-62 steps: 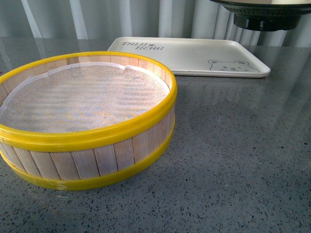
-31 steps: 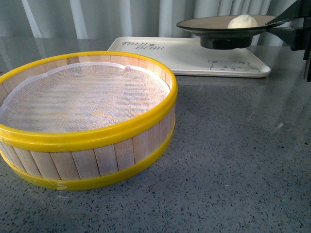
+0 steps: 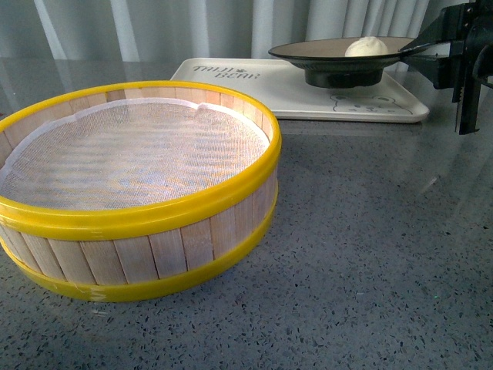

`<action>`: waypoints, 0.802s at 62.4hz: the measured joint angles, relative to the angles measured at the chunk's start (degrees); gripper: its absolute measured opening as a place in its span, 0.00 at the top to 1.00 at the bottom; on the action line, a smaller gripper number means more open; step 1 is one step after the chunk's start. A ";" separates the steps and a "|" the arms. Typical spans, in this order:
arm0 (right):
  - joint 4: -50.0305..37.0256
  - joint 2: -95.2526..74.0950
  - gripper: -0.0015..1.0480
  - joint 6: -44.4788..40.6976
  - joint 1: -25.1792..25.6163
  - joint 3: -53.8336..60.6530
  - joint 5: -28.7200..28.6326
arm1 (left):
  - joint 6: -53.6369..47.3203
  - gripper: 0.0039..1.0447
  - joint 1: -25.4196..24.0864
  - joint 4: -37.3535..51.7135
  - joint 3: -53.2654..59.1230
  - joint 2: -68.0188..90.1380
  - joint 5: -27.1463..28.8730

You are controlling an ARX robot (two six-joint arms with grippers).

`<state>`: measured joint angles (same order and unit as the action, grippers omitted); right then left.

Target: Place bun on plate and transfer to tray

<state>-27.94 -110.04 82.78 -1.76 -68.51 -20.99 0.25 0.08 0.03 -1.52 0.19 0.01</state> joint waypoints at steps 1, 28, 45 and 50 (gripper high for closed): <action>0.24 0.00 0.98 -0.02 -0.09 -0.02 0.07 | -0.02 0.06 0.00 0.00 0.00 0.00 0.02; 1.42 -0.13 0.98 -0.55 0.02 0.15 1.44 | -0.02 0.06 0.00 0.00 0.00 0.00 0.00; 1.55 -0.13 0.94 -0.52 0.13 0.44 1.36 | 0.00 0.06 0.00 0.00 0.00 0.00 0.00; 0.83 -0.11 0.79 -0.48 0.13 0.44 0.72 | -0.02 0.06 0.00 0.00 0.00 0.00 0.00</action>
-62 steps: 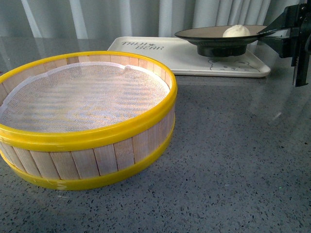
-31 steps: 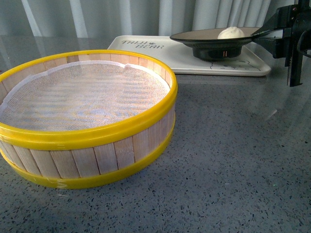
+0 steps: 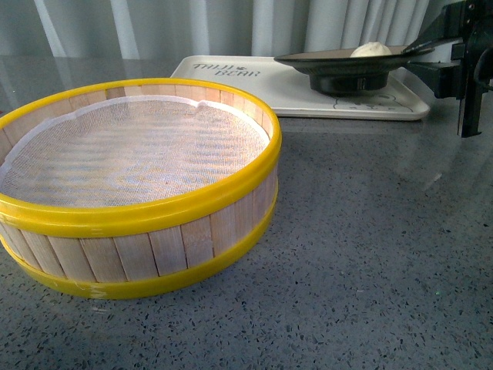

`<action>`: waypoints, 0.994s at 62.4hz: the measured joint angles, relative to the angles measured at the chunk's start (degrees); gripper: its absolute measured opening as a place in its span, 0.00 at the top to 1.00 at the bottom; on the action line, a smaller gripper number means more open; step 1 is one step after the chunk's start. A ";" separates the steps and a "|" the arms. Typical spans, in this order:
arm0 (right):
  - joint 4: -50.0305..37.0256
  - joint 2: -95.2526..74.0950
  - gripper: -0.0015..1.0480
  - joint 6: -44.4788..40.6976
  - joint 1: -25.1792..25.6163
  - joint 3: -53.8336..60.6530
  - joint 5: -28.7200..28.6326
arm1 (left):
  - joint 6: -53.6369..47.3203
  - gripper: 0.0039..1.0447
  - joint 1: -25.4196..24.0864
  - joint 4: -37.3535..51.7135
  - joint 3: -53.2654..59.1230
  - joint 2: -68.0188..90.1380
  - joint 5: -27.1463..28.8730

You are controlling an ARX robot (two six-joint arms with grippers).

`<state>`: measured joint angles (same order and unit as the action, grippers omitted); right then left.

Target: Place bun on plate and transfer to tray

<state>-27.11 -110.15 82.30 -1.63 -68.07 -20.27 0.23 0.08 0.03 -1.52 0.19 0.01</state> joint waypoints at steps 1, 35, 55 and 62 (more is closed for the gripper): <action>-0.02 0.02 0.77 0.00 0.00 0.00 -0.02 | 0.00 0.06 0.00 0.00 0.00 0.00 0.00; -1.81 6.08 0.09 0.61 -0.68 5.99 -0.90 | 0.00 0.06 0.00 0.00 0.00 0.00 0.00; 12.70 26.43 0.08 -2.60 3.15 17.38 7.17 | 0.02 0.06 0.00 0.00 0.00 0.00 0.00; 22.32 35.41 0.08 -9.14 9.09 17.70 17.49 | 0.02 0.06 0.00 0.00 0.00 0.00 0.02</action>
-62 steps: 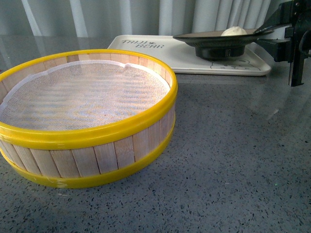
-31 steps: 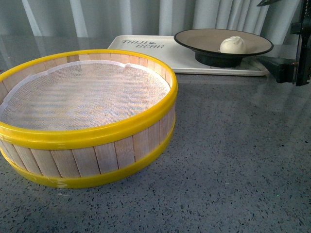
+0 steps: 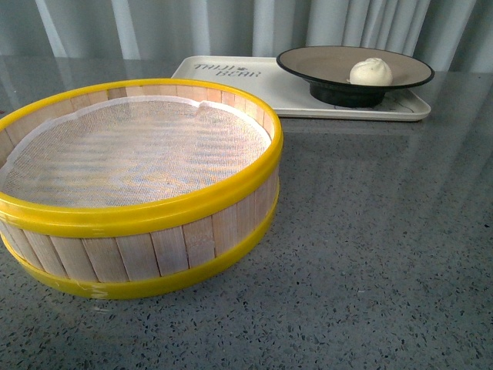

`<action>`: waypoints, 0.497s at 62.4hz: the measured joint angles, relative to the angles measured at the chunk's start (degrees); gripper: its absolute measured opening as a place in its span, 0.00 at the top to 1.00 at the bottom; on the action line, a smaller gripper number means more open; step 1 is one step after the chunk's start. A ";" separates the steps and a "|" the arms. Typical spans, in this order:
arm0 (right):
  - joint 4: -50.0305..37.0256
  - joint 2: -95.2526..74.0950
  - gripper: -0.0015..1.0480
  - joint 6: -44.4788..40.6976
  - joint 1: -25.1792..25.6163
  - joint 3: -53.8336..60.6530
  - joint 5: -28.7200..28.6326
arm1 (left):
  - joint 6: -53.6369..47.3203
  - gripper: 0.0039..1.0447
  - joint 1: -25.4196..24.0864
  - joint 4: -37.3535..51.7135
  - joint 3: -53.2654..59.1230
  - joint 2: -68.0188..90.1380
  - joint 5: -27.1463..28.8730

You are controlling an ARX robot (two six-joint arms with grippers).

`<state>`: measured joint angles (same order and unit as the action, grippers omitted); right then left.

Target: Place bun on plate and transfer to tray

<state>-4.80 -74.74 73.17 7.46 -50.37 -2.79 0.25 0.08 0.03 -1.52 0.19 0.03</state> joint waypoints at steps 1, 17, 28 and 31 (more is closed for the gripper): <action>0.26 1.33 0.08 -0.96 0.94 0.17 1.46 | -0.02 0.06 0.00 0.00 0.00 0.00 0.00; -7.65 16.96 0.18 -30.91 7.72 5.75 0.17 | -0.02 0.06 0.00 0.00 0.00 0.00 -0.02; -13.84 25.55 0.46 -62.69 4.70 18.45 -9.66 | -0.02 0.06 0.00 0.00 0.00 -0.02 -0.02; -14.86 26.75 0.55 -66.62 3.93 21.51 -8.50 | 0.00 0.06 0.00 0.00 0.00 0.00 0.07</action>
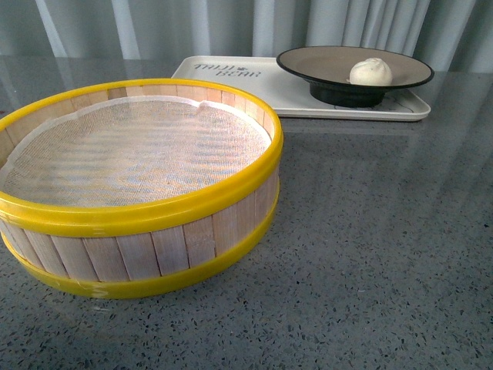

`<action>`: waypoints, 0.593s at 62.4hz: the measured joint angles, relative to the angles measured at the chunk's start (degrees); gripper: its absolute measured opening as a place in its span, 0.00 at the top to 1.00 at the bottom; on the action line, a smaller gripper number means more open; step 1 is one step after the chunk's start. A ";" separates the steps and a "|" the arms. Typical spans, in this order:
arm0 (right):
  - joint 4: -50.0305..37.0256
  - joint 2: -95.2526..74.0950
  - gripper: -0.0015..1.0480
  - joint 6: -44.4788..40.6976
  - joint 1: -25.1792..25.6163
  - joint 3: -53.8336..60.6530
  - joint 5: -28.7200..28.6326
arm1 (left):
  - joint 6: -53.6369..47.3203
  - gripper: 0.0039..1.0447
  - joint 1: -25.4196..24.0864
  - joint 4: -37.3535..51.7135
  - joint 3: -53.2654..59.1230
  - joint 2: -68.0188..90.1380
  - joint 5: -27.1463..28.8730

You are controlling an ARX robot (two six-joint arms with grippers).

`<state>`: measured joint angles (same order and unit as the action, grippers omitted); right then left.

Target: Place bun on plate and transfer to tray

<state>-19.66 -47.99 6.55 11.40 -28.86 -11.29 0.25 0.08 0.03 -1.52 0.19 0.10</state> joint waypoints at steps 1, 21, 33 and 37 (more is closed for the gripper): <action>-0.20 0.24 0.57 -0.28 -0.17 0.61 0.24 | 0.00 0.06 0.00 0.00 0.00 0.00 0.04; -3.93 10.23 0.98 -6.12 -5.35 15.17 5.38 | 0.00 0.06 0.02 0.00 0.00 0.00 -0.07; -3.85 14.80 0.98 -6.21 -10.43 19.50 11.04 | 0.00 0.06 0.00 0.00 0.00 0.00 -0.02; -3.58 16.17 0.98 -6.32 -11.19 20.50 10.82 | 0.00 0.06 0.00 0.00 0.00 0.00 -0.07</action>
<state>-23.24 -31.81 0.23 0.21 -8.36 -0.47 0.25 0.08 0.03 -1.52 0.19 0.03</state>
